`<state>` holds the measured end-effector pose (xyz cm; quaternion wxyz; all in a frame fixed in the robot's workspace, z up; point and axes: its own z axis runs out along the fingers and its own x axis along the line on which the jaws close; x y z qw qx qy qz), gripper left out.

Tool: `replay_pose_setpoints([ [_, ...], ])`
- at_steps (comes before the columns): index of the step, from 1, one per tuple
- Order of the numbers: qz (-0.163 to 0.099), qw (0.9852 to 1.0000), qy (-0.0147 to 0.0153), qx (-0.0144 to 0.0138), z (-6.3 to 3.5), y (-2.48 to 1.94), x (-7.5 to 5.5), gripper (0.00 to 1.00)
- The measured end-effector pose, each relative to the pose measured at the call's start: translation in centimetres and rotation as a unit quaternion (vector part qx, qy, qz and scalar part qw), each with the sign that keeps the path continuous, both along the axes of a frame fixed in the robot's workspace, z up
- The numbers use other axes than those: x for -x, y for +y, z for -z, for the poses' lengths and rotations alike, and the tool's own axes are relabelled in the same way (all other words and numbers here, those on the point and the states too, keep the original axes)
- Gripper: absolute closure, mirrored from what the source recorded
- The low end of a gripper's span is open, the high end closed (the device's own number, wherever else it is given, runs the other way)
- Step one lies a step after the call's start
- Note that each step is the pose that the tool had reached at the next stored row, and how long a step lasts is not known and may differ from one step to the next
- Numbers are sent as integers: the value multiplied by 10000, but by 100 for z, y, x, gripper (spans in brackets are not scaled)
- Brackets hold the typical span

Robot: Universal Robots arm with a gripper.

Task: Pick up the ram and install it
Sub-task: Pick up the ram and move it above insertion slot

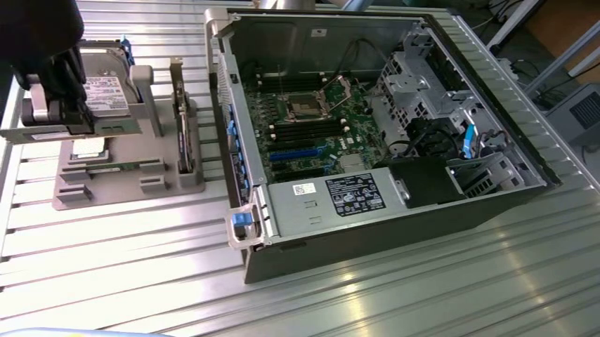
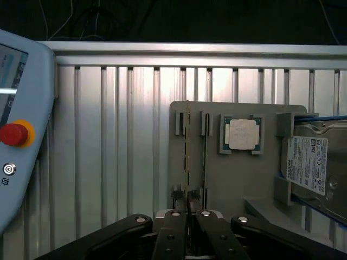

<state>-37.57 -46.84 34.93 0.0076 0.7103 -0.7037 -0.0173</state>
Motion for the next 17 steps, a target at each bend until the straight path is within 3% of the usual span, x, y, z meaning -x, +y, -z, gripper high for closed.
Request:
replay_pose_setpoints([
  [13, 0, 10000, 0, -1, -295, 0, 0, 87],
  [17, 0, 10000, 0, 0, -296, 0, 0, 87],
])
